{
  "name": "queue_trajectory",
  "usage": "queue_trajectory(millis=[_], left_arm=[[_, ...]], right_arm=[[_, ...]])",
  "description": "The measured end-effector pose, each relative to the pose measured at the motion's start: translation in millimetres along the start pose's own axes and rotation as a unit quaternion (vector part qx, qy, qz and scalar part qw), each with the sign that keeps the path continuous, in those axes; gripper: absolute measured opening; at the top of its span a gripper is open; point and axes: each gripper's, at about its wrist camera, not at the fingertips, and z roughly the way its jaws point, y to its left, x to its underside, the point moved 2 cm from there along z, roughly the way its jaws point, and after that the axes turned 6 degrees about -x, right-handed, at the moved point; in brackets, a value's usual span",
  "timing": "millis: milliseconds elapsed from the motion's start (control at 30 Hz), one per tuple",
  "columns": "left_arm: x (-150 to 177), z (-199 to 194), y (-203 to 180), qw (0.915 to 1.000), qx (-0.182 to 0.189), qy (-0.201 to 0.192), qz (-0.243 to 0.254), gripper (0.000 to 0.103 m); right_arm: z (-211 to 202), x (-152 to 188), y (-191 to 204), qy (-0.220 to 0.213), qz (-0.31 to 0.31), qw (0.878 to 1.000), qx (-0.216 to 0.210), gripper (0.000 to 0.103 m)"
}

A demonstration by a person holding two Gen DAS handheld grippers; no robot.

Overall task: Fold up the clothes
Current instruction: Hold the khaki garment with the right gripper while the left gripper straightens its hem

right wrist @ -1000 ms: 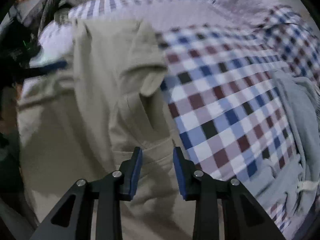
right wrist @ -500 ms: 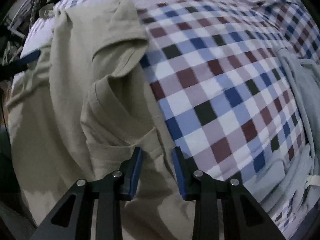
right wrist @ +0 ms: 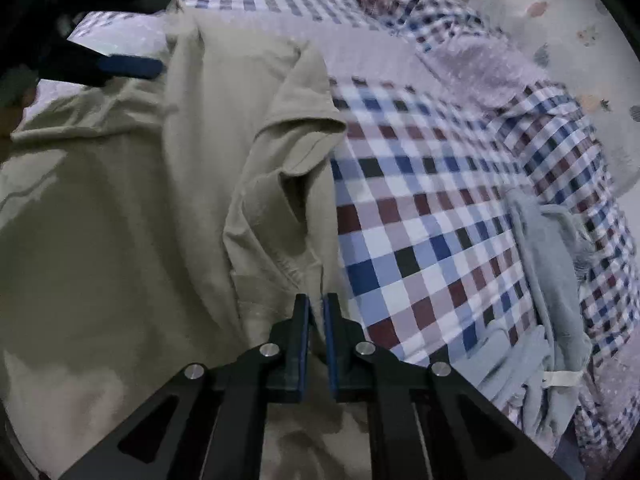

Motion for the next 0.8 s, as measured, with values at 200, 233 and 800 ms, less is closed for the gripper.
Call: queue_trajectory(millis=[200,233,800], left_arm=[[2,3,-1,1.0000,0.001,0.004,-0.001,0.088],[2,3,-2,1.0000,0.001,0.005,0.000,0.088],[0,4,-4,1.0000,0.006,0.005,-0.001,0.088]], right_arm=[[3,13,17,0.005,0.010,1.000,-0.015,0.009],[9,13,15,0.009,0.014,1.000,-0.019,0.010],[6,15,-8,0.004,0.058,0.997,-0.043,0.011]])
